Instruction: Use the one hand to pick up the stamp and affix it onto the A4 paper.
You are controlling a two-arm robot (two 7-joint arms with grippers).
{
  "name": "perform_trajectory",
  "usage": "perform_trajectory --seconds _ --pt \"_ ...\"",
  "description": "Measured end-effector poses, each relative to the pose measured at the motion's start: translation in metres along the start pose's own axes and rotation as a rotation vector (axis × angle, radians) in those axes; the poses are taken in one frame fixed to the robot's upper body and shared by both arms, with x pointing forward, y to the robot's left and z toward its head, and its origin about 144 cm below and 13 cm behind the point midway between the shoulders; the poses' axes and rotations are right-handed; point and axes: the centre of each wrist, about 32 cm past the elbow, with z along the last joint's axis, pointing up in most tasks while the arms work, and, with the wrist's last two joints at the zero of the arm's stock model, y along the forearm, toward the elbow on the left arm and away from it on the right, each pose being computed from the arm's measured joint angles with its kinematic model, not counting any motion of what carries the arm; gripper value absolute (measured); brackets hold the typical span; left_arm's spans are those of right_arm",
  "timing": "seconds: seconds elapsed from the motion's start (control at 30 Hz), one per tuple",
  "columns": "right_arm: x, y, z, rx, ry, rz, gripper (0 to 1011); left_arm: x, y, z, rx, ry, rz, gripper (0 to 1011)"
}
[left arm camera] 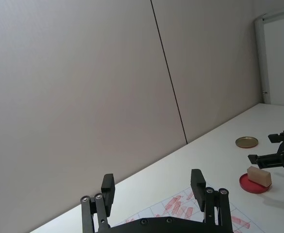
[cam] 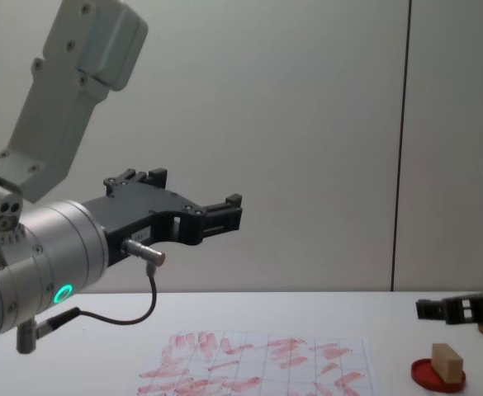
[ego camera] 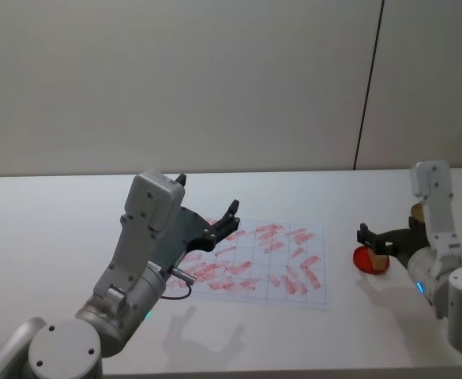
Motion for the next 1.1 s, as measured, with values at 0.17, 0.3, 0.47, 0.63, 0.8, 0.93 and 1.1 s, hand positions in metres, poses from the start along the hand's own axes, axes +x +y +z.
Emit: perform_trajectory --seconds 0.17,0.3,0.47,0.63,0.8,0.93,1.1 --pt "0.001 0.005 -0.005 -0.021 -0.004 -0.005 1001 0.000 0.000 0.000 0.000 0.000 0.000 993" --pt "0.001 0.008 -0.009 -0.034 -0.008 -0.008 1001 0.000 0.000 0.000 0.000 0.000 0.000 993" --pt "0.002 0.013 -0.014 -0.050 -0.014 -0.009 1001 0.000 0.000 0.000 0.000 0.000 0.000 993" --pt "0.001 0.018 -0.018 -0.062 -0.020 -0.008 1001 0.000 0.000 0.000 0.000 0.000 0.000 993" --pt "-0.001 0.023 -0.021 -0.073 -0.027 -0.004 1001 0.000 0.000 0.000 0.000 0.000 0.000 993" --pt "-0.003 0.026 -0.022 -0.079 -0.032 -0.001 976 0.000 0.000 0.000 0.000 0.000 0.000 993" --pt "-0.005 0.029 -0.024 -0.085 -0.038 0.002 879 0.000 0.000 0.000 0.000 0.000 0.000 993"
